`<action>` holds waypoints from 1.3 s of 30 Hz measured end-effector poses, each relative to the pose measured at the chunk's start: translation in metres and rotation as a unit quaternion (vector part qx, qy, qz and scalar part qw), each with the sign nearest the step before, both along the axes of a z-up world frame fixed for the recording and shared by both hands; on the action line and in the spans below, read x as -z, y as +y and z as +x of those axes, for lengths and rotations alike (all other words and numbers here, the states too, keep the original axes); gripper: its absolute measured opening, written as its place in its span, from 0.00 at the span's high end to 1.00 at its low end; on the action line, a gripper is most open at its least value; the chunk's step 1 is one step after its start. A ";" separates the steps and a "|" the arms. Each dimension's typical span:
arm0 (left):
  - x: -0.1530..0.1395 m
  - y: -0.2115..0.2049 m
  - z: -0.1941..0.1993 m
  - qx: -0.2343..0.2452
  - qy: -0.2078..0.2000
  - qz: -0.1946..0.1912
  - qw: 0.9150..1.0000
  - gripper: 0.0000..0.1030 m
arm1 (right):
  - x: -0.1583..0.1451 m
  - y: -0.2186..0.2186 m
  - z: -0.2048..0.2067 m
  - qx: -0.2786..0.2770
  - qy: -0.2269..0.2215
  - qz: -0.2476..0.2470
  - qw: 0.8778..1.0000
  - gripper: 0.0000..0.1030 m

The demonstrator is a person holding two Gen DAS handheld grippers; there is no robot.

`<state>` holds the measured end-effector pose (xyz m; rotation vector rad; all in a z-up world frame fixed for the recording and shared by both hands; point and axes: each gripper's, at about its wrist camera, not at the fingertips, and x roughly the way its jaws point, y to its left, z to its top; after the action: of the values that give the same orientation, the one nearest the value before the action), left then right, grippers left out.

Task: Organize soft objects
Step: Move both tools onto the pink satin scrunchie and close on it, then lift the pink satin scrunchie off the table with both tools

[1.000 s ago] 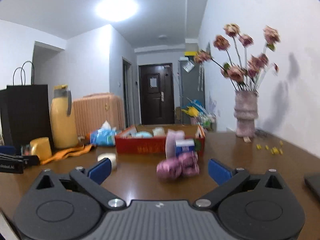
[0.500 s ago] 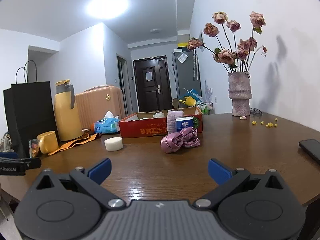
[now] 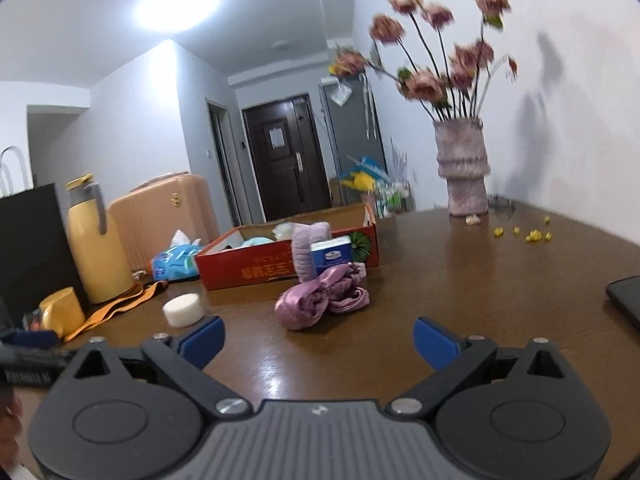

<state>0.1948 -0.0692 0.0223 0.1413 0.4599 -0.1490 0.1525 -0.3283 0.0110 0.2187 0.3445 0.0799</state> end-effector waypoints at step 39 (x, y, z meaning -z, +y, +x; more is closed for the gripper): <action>0.031 0.009 0.135 0.139 0.192 -0.191 0.953 0.71 | 0.038 0.015 0.141 -0.152 0.149 0.096 0.972 0.92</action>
<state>0.3300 -0.0606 -0.0082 -0.2095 0.7884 -0.5459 0.2939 -0.3133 -0.0267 0.3708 0.6704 0.3868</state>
